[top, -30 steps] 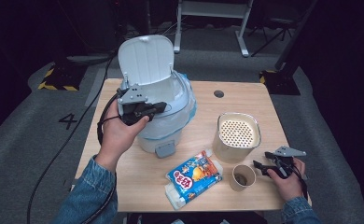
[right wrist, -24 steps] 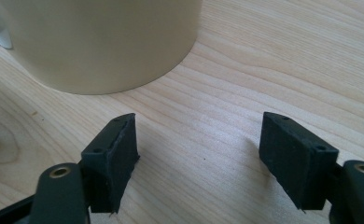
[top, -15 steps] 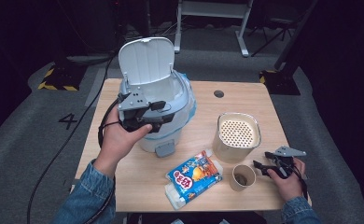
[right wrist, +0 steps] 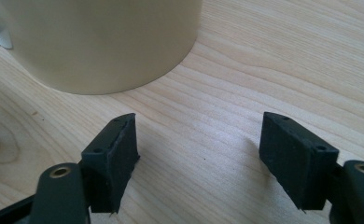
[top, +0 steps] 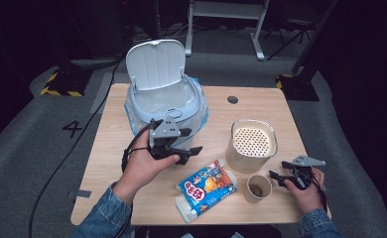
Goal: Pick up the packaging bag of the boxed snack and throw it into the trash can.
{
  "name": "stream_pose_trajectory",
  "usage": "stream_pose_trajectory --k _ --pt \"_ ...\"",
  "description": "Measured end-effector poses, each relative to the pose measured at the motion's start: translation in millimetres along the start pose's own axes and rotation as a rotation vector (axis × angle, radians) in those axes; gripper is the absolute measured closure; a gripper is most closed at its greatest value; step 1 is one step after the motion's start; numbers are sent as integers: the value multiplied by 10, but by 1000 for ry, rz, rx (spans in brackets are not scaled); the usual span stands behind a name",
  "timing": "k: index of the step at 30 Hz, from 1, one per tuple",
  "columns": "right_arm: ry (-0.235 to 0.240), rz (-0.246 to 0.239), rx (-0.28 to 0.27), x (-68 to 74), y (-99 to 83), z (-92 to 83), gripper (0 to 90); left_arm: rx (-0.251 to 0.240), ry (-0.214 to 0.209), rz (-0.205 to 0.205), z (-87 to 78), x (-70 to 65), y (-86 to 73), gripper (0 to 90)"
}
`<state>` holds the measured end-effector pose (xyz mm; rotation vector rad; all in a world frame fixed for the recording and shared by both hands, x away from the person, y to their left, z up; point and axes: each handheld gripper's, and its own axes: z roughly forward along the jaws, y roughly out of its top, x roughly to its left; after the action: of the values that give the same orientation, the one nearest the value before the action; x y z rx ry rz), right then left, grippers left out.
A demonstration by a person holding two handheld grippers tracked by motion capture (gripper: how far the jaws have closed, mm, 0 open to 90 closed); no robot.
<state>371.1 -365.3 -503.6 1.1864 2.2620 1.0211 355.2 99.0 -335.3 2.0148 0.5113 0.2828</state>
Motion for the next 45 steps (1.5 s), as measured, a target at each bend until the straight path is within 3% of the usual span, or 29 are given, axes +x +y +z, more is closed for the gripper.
stream_pose_trajectory --k 7,11,12,13,15,17,20,23,24,29,30,33,34,38,41,45 --pt "0 0 0 0 0 0 281 44 -31 -16 233 -66 -234 346" --pt "0 0 0 1 0 0 281 74 -67 -41 391 -71 -397 438" --pt "-1 0 0 1 0 0 281 83 -71 -76 473 -60 -472 444" --pt "-1 0 0 1 0 0 281 83 -71 -76 473 -60 -472 468" --pt "-1 -1 0 1 0 0 281 89 -77 -113 544 -54 -538 505" --pt "-1 -1 0 2 -1 0 282 99 -79 -131 632 -49 -605 497" --pt "-2 -3 0 4 -1 -1 284 128 -56 -97 782 -39 -704 486" --pt "-3 -2 0 5 -1 -2 284 140 -65 -107 854 -37 -749 488" --pt "-3 -3 0 4 -1 -1 284 181 -83 -133 917 -36 -792 492" --pt "-3 -4 -2 7 -1 -1 285 278 -80 -135 1041 -36 -872 494" --pt "-5 -3 -1 10 -2 -3 287 327 -89 -151 1094 -35 -905 511" --pt "-5 -3 -1 10 -2 -3 287 357 -90 -145 1132 -27 -923 522" --pt "-5 -3 -1 9 -2 -3 287 381 -102 -168 1159 -26 -934 541" --pt "-5 -3 -1 9 -2 -3 287 404 -117 -191 1187 -22 -949 567" --pt "-5 -3 -1 10 -2 -3 287 424 -118 -153 1200 -11 -950 667" --pt "-5 -3 -1 10 -2 -3 287 425 -145 -175 1157 8 -898 838"
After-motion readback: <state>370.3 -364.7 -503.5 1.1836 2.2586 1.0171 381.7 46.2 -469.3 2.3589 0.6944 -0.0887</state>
